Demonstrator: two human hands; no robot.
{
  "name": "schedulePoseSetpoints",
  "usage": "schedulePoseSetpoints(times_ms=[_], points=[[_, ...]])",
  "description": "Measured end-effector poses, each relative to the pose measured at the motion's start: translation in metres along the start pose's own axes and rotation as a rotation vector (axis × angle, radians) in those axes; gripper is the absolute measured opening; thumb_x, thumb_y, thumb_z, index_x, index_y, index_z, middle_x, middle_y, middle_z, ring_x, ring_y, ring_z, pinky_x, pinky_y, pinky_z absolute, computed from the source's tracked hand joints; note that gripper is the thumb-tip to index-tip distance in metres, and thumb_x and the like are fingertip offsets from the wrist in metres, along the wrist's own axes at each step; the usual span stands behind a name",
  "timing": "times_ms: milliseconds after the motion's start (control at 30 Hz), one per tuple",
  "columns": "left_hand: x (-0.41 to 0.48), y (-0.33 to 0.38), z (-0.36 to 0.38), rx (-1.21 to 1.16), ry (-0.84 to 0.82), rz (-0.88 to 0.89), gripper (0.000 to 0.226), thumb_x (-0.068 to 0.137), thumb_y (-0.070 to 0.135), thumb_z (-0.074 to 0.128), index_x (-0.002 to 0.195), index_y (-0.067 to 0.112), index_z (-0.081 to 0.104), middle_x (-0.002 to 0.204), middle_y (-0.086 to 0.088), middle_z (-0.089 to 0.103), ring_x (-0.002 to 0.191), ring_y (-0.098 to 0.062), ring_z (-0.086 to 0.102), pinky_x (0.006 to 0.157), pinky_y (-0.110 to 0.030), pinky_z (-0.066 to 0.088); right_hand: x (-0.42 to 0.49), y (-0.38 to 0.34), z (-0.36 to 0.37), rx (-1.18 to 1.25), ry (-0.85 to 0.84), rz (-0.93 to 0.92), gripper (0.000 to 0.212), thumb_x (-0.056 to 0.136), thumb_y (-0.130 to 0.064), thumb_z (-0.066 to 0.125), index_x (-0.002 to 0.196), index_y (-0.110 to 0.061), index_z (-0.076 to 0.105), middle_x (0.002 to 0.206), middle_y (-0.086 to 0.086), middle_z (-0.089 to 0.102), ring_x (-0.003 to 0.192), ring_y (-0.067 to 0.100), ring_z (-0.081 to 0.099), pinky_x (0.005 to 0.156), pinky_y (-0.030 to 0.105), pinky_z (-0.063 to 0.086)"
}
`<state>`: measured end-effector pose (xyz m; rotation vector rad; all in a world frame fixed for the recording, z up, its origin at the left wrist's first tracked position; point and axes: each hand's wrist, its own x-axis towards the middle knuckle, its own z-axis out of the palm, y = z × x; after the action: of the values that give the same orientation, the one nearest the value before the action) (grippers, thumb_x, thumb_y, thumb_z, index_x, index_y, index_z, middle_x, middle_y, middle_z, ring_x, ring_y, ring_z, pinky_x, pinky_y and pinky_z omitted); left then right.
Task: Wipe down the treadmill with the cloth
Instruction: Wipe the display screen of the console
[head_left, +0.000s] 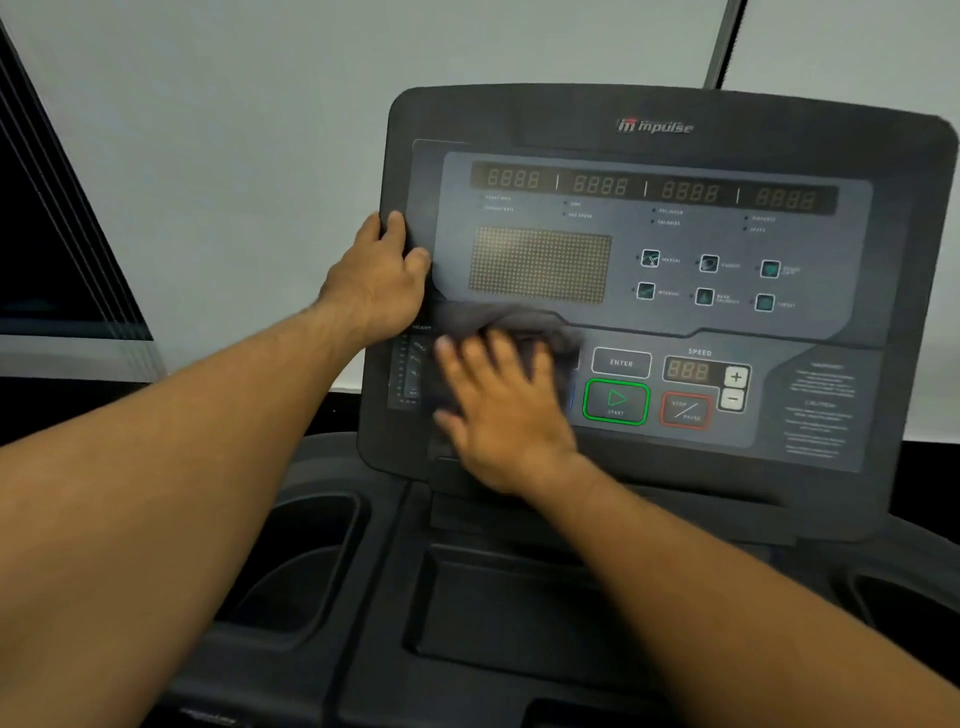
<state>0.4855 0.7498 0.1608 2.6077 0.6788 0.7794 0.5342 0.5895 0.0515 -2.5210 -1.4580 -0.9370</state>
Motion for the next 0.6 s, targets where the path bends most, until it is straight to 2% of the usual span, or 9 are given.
schedulePoseSetpoints(times_ms=[67,167,267,400,500,600], points=[[0.001,0.0,0.002,0.016,0.006,-0.008,0.053,0.1,0.038,0.029,0.142,0.006,0.033,0.148,-0.014,0.034,0.128,-0.035,0.043,0.105,-0.051,0.04,-0.005,-0.014,0.003,0.007,-0.028,-0.14,0.066,0.094,-0.049,0.039,0.153,-0.024,0.022,0.157,0.001,0.028,0.144,0.026,0.02,0.114,0.055,0.001],[0.001,0.002,0.007,0.04,0.028,-0.032,0.054,0.1,0.04,0.028,0.143,0.008,0.031,0.149,-0.014,0.032,0.124,-0.037,0.046,0.101,-0.053,0.042,-0.01,0.007,0.0,-0.015,-0.049,-0.243,0.063,0.095,-0.045,0.037,0.153,-0.025,0.022,0.158,0.0,0.026,0.146,0.025,0.016,0.114,0.05,-0.009],[0.002,0.007,0.011,0.048,0.041,-0.074,0.055,0.1,0.04,0.027,0.146,0.01,0.027,0.153,-0.013,0.027,0.123,-0.038,0.047,0.1,-0.053,0.043,-0.024,0.045,-0.005,-0.05,-0.049,-0.259,0.063,0.091,-0.048,0.035,0.15,-0.026,0.032,0.154,0.0,0.037,0.142,0.026,0.027,0.114,0.052,0.001],[0.002,0.009,0.012,0.05,0.033,-0.089,0.056,0.101,0.039,0.026,0.149,0.01,0.023,0.155,-0.012,0.024,0.126,-0.038,0.045,0.1,-0.05,0.043,-0.037,0.105,-0.018,-0.13,-0.01,-0.145,0.066,0.091,-0.056,0.034,0.15,-0.026,0.031,0.151,0.003,0.041,0.139,0.028,0.031,0.11,0.061,0.017],[0.004,0.006,0.009,0.036,0.013,-0.077,0.056,0.101,0.04,0.026,0.147,0.008,0.027,0.154,-0.013,0.026,0.13,-0.038,0.042,0.103,-0.052,0.04,-0.03,0.131,-0.027,-0.123,0.049,0.107,0.068,0.093,-0.057,0.033,0.152,-0.025,0.024,0.156,0.006,0.031,0.143,0.031,0.024,0.11,0.065,0.012],[0.005,0.004,0.008,0.027,-0.003,-0.081,0.057,0.1,0.041,0.026,0.148,0.01,0.026,0.155,-0.012,0.025,0.133,-0.037,0.039,0.106,-0.053,0.038,-0.018,0.105,-0.022,-0.054,0.104,0.323,0.071,0.093,-0.057,0.032,0.154,-0.022,0.02,0.157,0.008,0.026,0.143,0.033,0.019,0.11,0.066,0.008]])
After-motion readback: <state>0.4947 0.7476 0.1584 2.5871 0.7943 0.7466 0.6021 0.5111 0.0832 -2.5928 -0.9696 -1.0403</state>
